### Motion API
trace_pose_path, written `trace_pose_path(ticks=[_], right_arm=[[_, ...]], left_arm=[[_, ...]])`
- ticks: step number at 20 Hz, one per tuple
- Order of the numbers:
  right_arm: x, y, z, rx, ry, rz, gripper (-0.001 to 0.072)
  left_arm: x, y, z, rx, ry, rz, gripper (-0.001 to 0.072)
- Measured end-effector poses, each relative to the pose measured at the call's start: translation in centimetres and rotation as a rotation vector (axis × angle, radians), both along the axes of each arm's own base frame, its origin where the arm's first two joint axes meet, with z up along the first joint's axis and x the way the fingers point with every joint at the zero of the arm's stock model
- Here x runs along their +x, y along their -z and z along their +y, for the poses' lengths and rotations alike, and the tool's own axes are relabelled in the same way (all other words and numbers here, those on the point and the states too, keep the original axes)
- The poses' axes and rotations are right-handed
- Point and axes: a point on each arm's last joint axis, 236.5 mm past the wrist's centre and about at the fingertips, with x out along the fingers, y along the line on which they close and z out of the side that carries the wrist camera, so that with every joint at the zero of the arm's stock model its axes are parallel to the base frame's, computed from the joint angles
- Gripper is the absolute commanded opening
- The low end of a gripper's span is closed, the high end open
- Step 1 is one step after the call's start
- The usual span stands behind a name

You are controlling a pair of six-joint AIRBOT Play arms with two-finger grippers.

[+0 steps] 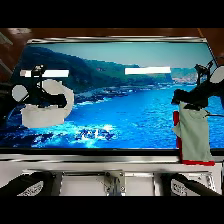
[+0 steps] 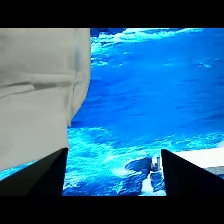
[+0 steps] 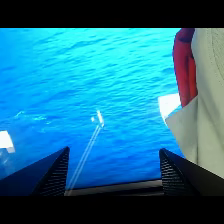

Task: Fold the shirts.

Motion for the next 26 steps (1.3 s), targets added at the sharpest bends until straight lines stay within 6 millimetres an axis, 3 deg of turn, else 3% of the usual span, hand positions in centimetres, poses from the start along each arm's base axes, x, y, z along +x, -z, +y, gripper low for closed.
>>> trace_pose_path(ticks=[21, 26], right_arm=[[0.36, -0.07, -0.02, -0.001, 0.002, -0.016, 0.069], [0.39, -0.05, -0.41, -0.019, -0.009, -0.018, 0.069]], left_arm=[[-0.01, 0.0, -0.03, -0.001, 0.0, 0.0, 0.0693], [0.08, -0.1, -0.85, -0.04, -0.001, -0.001, 0.0693]])
